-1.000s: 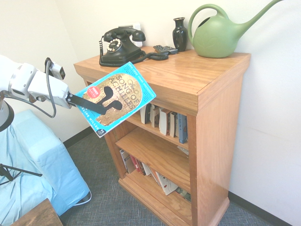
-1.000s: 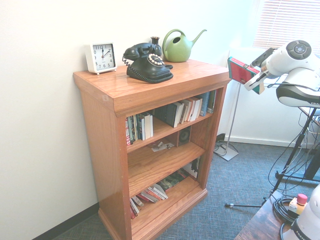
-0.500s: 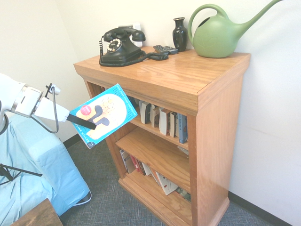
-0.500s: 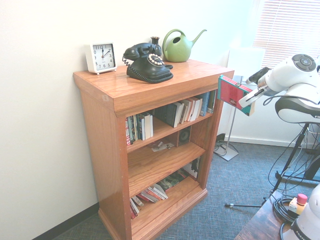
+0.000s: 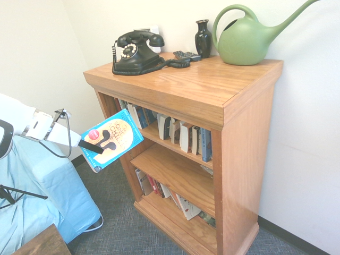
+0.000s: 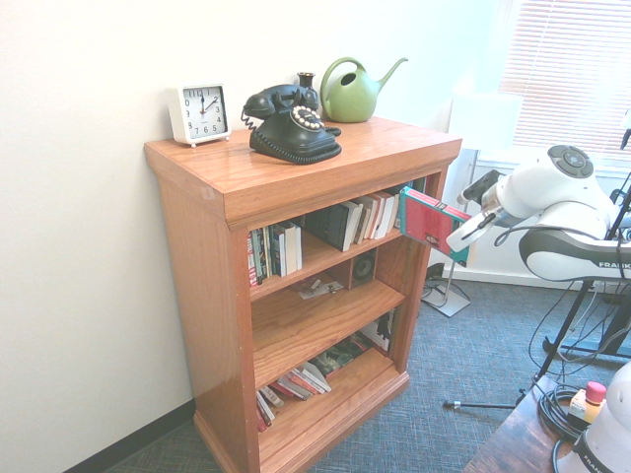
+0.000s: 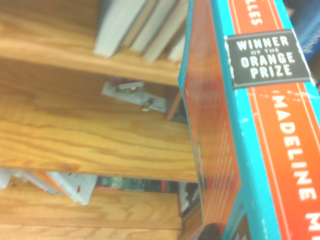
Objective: Organize the shelf
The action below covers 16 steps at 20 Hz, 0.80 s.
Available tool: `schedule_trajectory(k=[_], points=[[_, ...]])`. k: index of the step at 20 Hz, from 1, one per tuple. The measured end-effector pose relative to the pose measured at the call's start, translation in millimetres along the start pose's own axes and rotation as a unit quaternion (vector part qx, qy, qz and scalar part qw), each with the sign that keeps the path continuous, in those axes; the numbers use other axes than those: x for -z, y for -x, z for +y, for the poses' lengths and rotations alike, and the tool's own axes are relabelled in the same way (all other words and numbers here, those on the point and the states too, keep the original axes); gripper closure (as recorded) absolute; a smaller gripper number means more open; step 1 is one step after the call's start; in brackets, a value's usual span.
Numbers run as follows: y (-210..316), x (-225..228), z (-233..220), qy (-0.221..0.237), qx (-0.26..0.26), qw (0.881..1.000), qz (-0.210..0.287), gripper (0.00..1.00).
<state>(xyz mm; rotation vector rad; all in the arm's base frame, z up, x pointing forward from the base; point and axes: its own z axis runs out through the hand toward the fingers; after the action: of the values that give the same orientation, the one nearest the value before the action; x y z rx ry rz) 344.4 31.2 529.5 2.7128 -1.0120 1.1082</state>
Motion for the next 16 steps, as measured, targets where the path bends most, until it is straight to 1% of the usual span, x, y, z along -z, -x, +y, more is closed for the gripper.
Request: schedule_trajectory(k=[10, 16], points=[[34.1, -38.4, -43.0, -0.044, 0.039, 0.998, -0.022, 1.00], [46.6, -72.8, -70.0, -0.077, 0.047, 0.995, -0.046, 1.00]])
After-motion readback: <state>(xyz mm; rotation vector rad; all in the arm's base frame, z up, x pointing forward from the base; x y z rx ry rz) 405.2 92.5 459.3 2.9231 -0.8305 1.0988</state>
